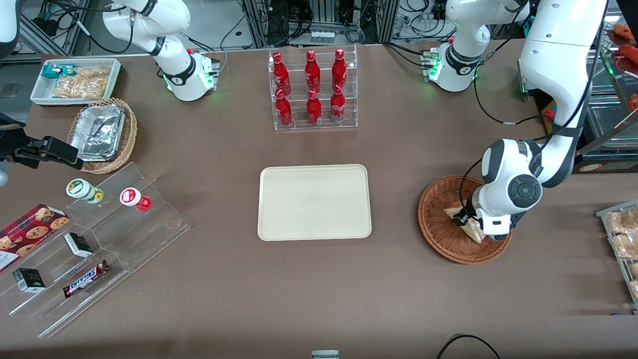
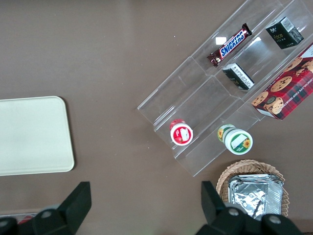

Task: Place sandwich from basket to tray
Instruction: 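Close the left gripper on the sandwich and lift it from the basket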

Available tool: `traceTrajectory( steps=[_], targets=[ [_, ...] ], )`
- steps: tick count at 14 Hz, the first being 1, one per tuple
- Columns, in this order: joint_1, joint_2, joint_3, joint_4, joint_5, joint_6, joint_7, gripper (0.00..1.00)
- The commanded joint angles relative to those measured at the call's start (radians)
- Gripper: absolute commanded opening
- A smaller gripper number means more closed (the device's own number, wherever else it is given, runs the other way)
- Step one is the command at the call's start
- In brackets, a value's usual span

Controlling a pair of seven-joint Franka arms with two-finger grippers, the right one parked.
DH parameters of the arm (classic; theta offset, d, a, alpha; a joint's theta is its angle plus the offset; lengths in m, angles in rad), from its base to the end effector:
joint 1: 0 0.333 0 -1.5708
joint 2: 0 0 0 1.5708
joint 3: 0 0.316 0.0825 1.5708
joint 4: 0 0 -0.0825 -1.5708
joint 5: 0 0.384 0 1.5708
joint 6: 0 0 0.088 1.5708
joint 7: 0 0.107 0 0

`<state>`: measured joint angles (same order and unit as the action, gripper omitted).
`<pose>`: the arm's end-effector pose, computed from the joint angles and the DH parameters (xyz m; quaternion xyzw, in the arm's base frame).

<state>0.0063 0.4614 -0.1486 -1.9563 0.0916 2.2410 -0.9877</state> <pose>0.5937 -0.0801 0.2281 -0.9193 -0.3843 0.0718 0.0453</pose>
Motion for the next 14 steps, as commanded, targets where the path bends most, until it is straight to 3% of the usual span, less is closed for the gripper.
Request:
traceTrajectory(
  steps=[1, 7, 11, 14],
  targets=[
    [-0.003, -0.015, -0.003, 0.042, 0.011, -0.061, -0.025, 0.22],
    [-0.239, -0.007, -0.003, 0.348, 0.001, -0.441, -0.031, 0.23],
    [-0.454, 0.110, -0.005, 0.517, -0.004, -0.446, -0.049, 0.23],
    [-0.558, 0.227, -0.017, 0.666, -0.003, -0.440, -0.031, 0.24]
  ],
)
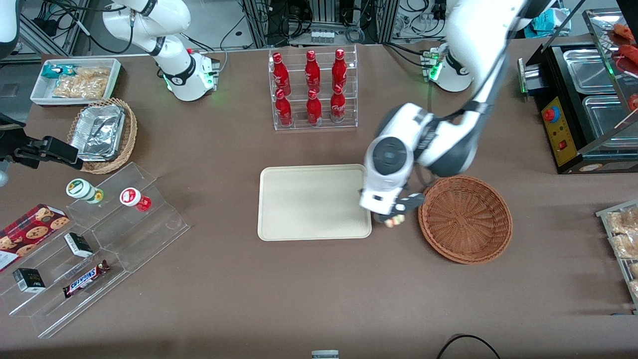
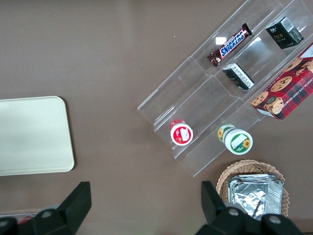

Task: Place sandwich from basket to tray
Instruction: 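Carry the sandwich over the cream tray and lower it down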

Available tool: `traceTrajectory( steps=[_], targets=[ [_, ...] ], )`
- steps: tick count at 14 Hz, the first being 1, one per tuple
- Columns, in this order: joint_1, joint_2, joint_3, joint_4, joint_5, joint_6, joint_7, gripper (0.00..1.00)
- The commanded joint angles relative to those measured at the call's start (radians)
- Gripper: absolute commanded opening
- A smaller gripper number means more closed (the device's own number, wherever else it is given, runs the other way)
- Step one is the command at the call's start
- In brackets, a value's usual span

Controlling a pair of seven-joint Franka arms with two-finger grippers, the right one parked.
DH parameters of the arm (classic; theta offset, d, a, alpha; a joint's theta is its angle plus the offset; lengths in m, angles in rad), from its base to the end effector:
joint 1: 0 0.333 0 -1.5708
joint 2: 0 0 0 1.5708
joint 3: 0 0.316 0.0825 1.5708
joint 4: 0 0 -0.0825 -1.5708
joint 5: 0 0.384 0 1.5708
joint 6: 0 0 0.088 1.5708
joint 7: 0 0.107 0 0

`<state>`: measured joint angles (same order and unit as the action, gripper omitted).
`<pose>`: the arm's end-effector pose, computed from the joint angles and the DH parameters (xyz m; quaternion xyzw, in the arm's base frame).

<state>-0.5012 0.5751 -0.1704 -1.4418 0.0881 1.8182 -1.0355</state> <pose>0.5552 -0.4070 0.3439 -0.9801 -0.1744 0.0667 0.0678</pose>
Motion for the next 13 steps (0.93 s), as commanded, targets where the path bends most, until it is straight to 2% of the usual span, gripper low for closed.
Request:
traceTrajectory(
  steps=[1, 4, 9, 13],
  targets=[
    [-0.072, 0.155, -0.009, 0.190, 0.001, -0.002, 0.028, 0.24],
    [-0.109, 0.222, -0.069, 0.204, 0.005, 0.084, 0.074, 0.24],
    [-0.187, 0.328, -0.069, 0.250, 0.015, 0.171, 0.130, 0.24],
    [-0.192, 0.351, -0.064, 0.268, 0.025, 0.171, 0.164, 0.24]
  ],
)
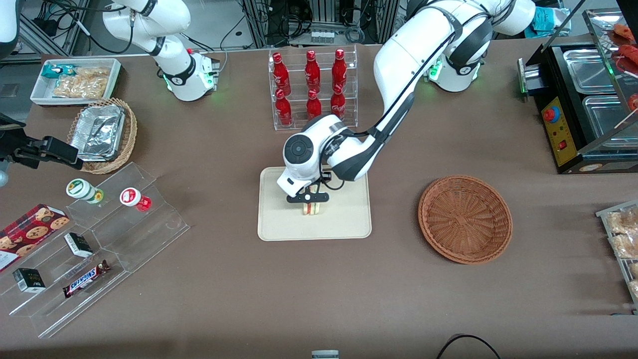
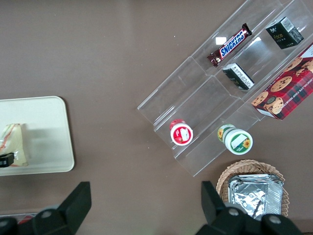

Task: Place sandwich from basket to tray
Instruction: 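Carry the sandwich over the cream tray and lower it down, then open the left gripper to release the sandwich on the tray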

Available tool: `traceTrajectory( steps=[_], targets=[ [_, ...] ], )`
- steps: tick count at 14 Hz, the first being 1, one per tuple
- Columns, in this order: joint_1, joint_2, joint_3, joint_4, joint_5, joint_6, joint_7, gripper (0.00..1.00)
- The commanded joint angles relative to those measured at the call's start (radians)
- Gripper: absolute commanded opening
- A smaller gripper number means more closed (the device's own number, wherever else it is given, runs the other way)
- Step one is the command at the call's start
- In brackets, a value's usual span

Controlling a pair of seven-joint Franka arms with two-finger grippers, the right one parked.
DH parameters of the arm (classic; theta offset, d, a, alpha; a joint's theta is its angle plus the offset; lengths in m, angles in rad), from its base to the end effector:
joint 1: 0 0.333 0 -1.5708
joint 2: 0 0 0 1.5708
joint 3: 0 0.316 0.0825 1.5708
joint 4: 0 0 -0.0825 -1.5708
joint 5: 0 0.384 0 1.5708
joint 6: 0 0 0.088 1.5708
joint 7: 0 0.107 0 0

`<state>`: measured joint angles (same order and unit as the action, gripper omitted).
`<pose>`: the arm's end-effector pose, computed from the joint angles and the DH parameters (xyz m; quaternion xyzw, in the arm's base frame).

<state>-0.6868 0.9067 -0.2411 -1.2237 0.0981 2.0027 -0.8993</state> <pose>0.4873 -0.5629 0.2233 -0.9972 -0.0027 0.0740 0.0084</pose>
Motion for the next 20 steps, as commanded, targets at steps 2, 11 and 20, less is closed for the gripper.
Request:
traceTrajectory(
  steps=[2, 11, 20],
  targets=[
    [-0.003, 0.030, 0.008, 0.052, 0.015, -0.012, 0.034, 0.25],
    [0.007, -0.032, 0.011, 0.055, 0.011, -0.095, 0.026, 1.00],
    [0.009, -0.342, 0.409, -0.126, -0.162, -0.361, 0.308, 1.00]
  ],
)
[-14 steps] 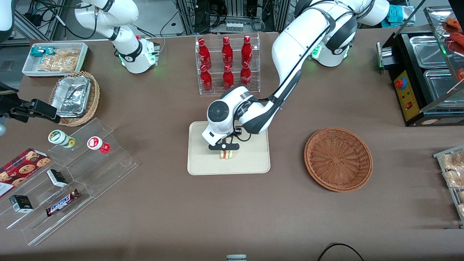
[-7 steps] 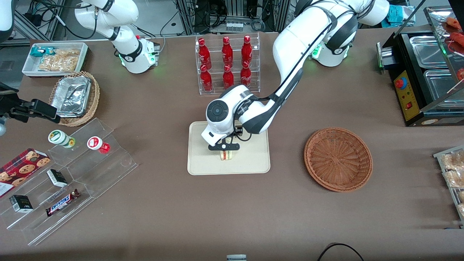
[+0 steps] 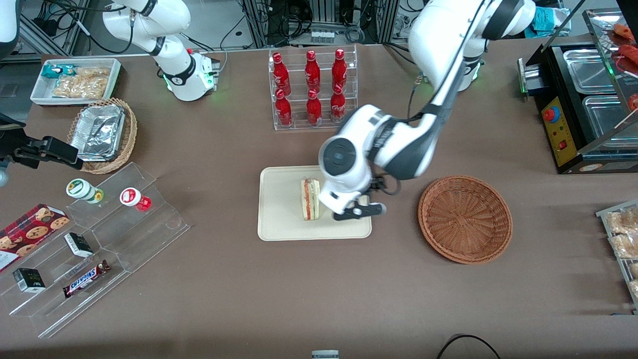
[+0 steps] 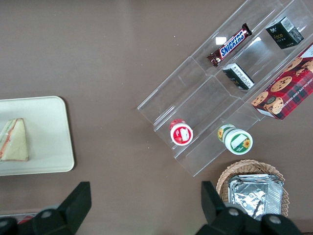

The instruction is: Place sandwich from basket to tray

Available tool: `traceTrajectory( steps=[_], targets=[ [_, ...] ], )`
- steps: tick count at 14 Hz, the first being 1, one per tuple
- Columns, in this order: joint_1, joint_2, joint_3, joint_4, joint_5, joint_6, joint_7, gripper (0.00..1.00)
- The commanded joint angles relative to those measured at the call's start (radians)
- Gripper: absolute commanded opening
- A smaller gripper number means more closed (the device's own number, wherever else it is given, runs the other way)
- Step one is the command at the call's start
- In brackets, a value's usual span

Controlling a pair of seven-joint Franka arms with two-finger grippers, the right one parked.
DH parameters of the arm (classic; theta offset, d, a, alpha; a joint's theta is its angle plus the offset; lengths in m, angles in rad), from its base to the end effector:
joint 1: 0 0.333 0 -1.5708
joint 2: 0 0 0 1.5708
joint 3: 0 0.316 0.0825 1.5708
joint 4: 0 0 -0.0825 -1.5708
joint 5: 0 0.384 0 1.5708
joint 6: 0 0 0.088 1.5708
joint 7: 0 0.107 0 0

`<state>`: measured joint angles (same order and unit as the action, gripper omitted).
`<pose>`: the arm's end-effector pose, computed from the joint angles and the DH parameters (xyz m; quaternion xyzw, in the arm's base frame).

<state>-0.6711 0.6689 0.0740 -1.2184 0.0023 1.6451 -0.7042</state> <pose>0.5809 -0.4101 0.3646 -0.9913 -0.0478 0.0804 0.0924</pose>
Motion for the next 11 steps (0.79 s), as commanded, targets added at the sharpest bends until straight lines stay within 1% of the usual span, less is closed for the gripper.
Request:
traceTrajectory(
  steps=[1, 3, 5, 6, 9, 11],
  targets=[
    [-0.007, -0.145, 0.151, -0.174, -0.086, -0.028, 0.190, 1.00],
    [-0.007, -0.218, 0.255, -0.243, -0.111, -0.054, 0.287, 1.00],
    [-0.007, -0.284, 0.334, -0.305, -0.117, -0.059, 0.356, 1.00],
    [-0.007, -0.311, 0.384, -0.322, -0.119, -0.070, 0.420, 1.00],
    [-0.008, -0.386, 0.527, -0.322, -0.119, -0.163, 0.599, 1.00],
    [-0.010, -0.422, 0.593, -0.317, -0.117, -0.186, 0.661, 1.00]
  ],
)
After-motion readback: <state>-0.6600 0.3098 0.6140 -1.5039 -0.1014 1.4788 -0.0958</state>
